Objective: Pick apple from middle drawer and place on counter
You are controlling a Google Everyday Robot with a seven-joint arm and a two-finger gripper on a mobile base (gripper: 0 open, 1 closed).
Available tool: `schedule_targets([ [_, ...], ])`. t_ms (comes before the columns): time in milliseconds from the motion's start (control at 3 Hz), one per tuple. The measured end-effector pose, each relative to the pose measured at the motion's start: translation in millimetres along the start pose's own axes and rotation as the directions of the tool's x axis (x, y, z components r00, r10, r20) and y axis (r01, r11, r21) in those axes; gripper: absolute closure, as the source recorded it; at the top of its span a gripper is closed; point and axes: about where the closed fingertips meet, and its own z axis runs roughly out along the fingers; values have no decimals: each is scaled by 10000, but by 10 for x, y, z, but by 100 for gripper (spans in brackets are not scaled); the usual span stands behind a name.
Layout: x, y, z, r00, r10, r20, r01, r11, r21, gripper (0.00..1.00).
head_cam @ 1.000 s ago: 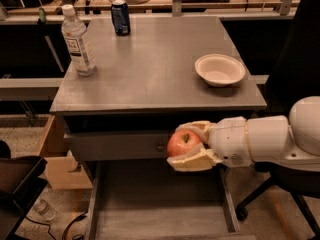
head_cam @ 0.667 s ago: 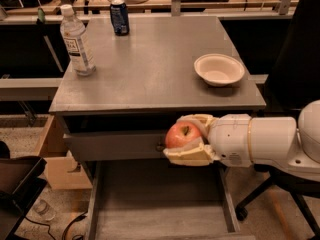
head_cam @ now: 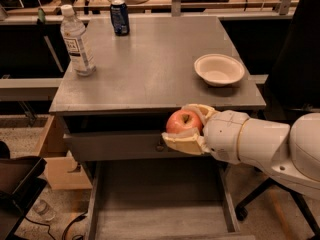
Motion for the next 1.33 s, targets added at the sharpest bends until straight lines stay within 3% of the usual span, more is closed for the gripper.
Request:
schedule_targets([
  [333,-56,-23,42,10000,-93,-16,92,9999,-56,100],
  [667,-299,-304,156,9995,-321,79,322,9995,-47,100],
  [1000,-621,-1081,240,9981,-562,-266,561,9984,-64,100],
  [1333,-591,-1597,551,9968,-164,-786,122,9985,-532,100],
])
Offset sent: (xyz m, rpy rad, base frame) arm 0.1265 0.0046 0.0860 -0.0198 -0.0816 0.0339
